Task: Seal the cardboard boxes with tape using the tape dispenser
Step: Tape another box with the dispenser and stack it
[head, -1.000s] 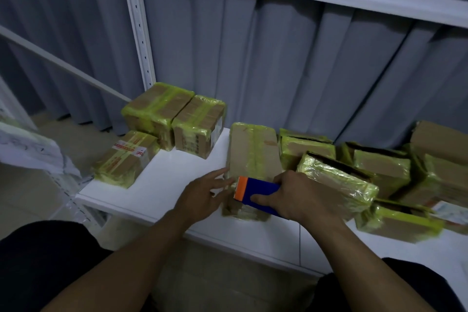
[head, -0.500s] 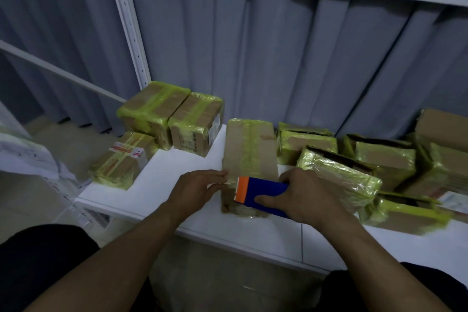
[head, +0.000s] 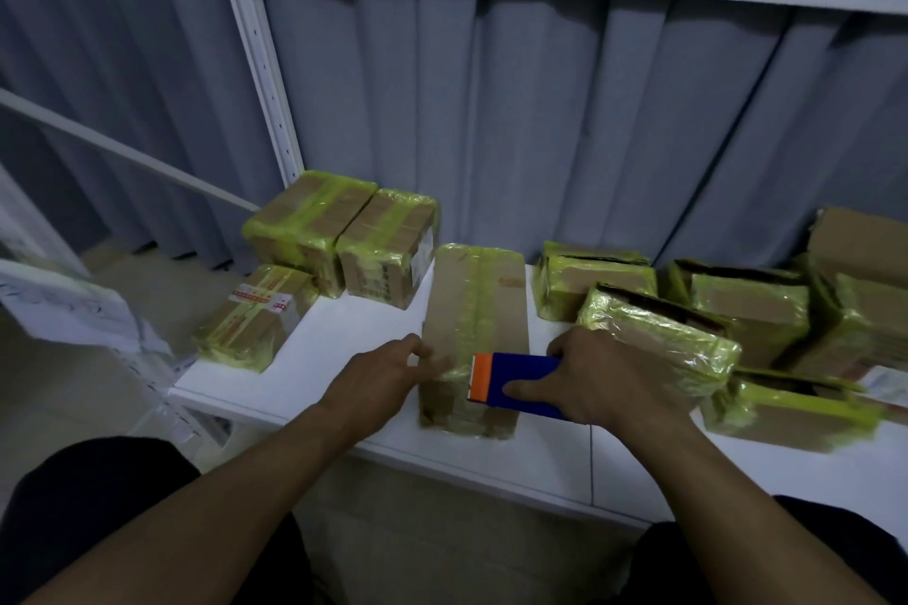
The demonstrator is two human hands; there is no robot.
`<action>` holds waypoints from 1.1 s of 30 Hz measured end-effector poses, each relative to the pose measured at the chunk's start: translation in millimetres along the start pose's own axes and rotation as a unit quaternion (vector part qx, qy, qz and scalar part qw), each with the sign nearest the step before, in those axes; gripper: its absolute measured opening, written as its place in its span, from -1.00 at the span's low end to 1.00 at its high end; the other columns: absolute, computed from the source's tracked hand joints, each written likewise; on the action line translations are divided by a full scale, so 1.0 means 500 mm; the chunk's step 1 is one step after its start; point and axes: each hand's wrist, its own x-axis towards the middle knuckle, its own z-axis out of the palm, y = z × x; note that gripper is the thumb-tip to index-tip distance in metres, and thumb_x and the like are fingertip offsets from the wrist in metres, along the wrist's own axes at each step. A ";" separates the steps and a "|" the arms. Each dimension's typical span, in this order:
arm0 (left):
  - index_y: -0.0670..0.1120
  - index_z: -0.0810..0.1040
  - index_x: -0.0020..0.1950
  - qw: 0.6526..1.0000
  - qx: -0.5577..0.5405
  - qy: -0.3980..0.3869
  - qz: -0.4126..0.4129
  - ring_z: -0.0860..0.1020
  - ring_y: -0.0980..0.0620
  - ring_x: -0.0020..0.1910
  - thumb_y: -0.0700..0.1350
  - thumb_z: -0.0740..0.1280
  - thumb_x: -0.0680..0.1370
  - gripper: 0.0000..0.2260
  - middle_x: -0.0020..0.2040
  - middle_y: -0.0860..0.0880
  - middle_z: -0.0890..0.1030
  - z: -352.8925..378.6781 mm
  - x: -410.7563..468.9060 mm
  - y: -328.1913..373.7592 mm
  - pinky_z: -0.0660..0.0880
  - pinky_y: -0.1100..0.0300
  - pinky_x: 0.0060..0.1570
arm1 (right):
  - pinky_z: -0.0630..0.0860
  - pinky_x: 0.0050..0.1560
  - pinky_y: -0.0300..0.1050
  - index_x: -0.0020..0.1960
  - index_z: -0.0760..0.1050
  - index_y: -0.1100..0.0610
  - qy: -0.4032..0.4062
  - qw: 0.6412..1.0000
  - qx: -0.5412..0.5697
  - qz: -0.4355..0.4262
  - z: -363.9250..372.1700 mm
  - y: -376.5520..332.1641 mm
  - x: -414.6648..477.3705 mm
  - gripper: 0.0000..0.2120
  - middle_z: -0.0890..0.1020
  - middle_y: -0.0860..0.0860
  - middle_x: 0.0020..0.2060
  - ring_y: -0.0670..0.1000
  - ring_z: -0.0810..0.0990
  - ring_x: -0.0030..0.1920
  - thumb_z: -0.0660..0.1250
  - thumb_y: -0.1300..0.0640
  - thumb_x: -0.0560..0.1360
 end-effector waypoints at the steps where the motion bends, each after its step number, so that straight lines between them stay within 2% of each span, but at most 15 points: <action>1: 0.23 0.32 0.49 1.000 -0.002 -0.004 -0.013 0.53 -0.03 0.21 -0.14 0.26 0.62 -0.52 0.43 0.02 0.40 0.001 -0.005 0.003 0.50 0.19 0.09 | 0.46 -0.36 -0.24 -0.10 0.60 0.08 -0.003 1.000 -0.002 -0.002 0.000 -0.002 0.000 -0.46 0.60 -0.06 -0.29 -0.12 0.57 -0.29 0.49 -0.41 0.34; 4: 0.22 0.44 0.41 0.999 -0.009 0.040 -0.002 0.52 0.01 0.26 0.07 0.35 0.57 -0.60 0.42 0.05 0.43 0.008 -0.006 0.017 0.46 0.26 0.12 | 0.54 -0.28 -0.20 -0.06 0.62 0.08 -0.004 1.000 -0.001 -0.005 0.003 0.000 0.001 -0.45 0.63 -0.04 -0.25 -0.10 0.61 -0.25 0.48 -0.41 0.35; 6: 0.13 0.56 0.32 0.998 -0.032 0.057 -0.004 0.50 0.01 0.33 0.15 0.40 0.53 -0.63 0.41 0.04 0.48 0.009 0.003 0.023 0.46 0.18 0.19 | 0.55 -0.26 -0.20 -0.04 0.62 0.08 -0.006 1.000 0.005 -0.004 0.007 0.002 0.001 -0.44 0.64 -0.05 -0.23 -0.08 0.62 -0.23 0.48 -0.41 0.34; 8: 0.05 0.64 0.24 0.996 -0.044 0.072 0.018 0.57 0.00 0.24 0.10 0.40 0.52 -0.68 0.28 0.01 0.60 0.013 0.009 0.029 0.55 0.10 0.15 | 0.48 -0.32 -0.24 -0.02 0.62 0.08 -0.006 1.000 0.002 -0.006 0.008 0.001 -0.002 -0.44 0.61 -0.07 -0.25 -0.10 0.60 -0.24 0.47 -0.41 0.36; 10: 0.04 0.65 0.22 0.996 -0.038 0.073 0.030 0.62 0.00 0.11 0.02 0.41 0.52 -0.72 0.15 0.01 0.66 0.014 0.012 0.036 0.60 0.12 0.04 | 0.40 -0.36 -0.26 0.02 0.62 0.08 -0.001 1.000 -0.005 -0.010 0.006 -0.002 -0.005 -0.43 0.57 -0.09 -0.26 -0.11 0.56 -0.26 0.45 -0.41 0.37; 13: 0.07 0.64 0.24 0.997 -0.029 0.067 0.016 0.59 0.00 0.10 -0.11 0.51 0.47 -0.65 0.14 0.04 0.65 0.016 0.016 0.040 0.60 0.14 -0.03 | 0.35 -0.39 -0.28 0.04 0.61 0.07 0.000 1.000 -0.008 -0.013 0.006 -0.002 -0.008 -0.42 0.52 -0.11 -0.30 -0.13 0.51 -0.29 0.43 -0.43 0.38; 16: 0.06 0.67 0.20 0.997 -0.008 0.071 0.013 0.60 -0.02 0.05 -0.18 0.57 0.39 -0.60 0.10 0.05 0.65 0.016 0.020 0.038 0.60 0.14 -0.20 | 0.34 -0.39 -0.28 -0.05 0.58 0.04 0.001 1.000 -0.011 -0.021 0.007 0.001 -0.010 -0.46 0.49 -0.13 -0.35 -0.15 0.49 -0.34 0.43 -0.44 0.37; 18: 0.05 0.68 0.18 0.997 -0.009 0.077 0.018 0.61 -0.02 0.03 -0.20 0.58 0.38 -0.61 0.08 0.05 0.66 0.019 0.021 0.039 0.60 0.14 -0.25 | 0.35 -0.39 -0.28 -0.09 0.58 0.04 0.002 1.000 -0.003 -0.029 0.005 0.003 -0.015 -0.48 0.51 -0.13 -0.36 -0.15 0.50 -0.35 0.44 -0.43 0.37; 21: 0.04 0.68 0.17 0.996 -0.030 0.086 0.002 0.60 -0.02 0.05 -0.22 0.56 0.41 -0.63 0.09 0.05 0.65 0.022 0.018 0.030 0.63 0.10 -0.23 | 0.38 -0.40 -0.26 -0.20 0.54 0.04 -0.002 1.000 0.006 -0.029 -0.013 0.013 -0.029 -0.50 0.56 -0.08 -0.36 -0.14 0.53 -0.37 0.46 -0.41 0.36; 23: 0.03 0.69 0.15 0.994 -0.052 0.097 -0.014 0.60 -0.02 0.06 -0.21 0.53 0.45 -0.69 0.09 0.04 0.66 0.019 0.019 0.024 0.63 0.09 -0.14 | 0.48 -0.34 -0.15 -0.25 0.56 0.07 0.010 1.000 0.022 -0.019 -0.027 0.033 -0.032 -0.47 0.61 -0.03 -0.36 -0.08 0.59 -0.35 0.50 -0.41 0.31; 26: 0.02 0.70 0.15 0.993 -0.071 0.095 -0.012 0.58 0.00 0.08 -0.17 0.48 0.51 -0.76 0.10 0.04 0.66 0.017 0.020 0.027 0.52 0.22 -0.04 | 0.59 -0.26 -0.06 -0.23 0.59 0.08 0.017 1.000 0.013 -0.004 -0.030 0.053 -0.027 -0.46 0.64 -0.01 -0.34 -0.05 0.63 -0.32 0.52 -0.42 0.28; 30: 0.04 0.69 0.16 0.993 -0.064 0.102 -0.012 0.58 0.01 0.10 -0.16 0.48 0.51 -0.76 0.12 0.06 0.65 0.017 0.013 0.027 0.58 0.17 -0.05 | 0.47 -0.34 -0.21 -0.17 0.59 0.08 0.014 1.000 -0.013 -0.004 -0.012 0.050 -0.016 -0.45 0.63 -0.04 -0.30 -0.08 0.60 -0.31 0.50 -0.43 0.30; 33: 0.02 0.69 0.16 0.994 -0.061 0.093 -0.010 0.58 0.01 0.10 -0.17 0.47 0.50 -0.76 0.13 0.05 0.64 0.013 0.011 0.025 0.54 0.20 -0.01 | 0.46 -0.36 -0.24 -0.10 0.61 0.07 0.006 1.000 -0.013 -0.001 -0.014 0.052 -0.013 -0.42 0.64 -0.05 -0.25 -0.10 0.60 -0.28 0.48 -0.45 0.30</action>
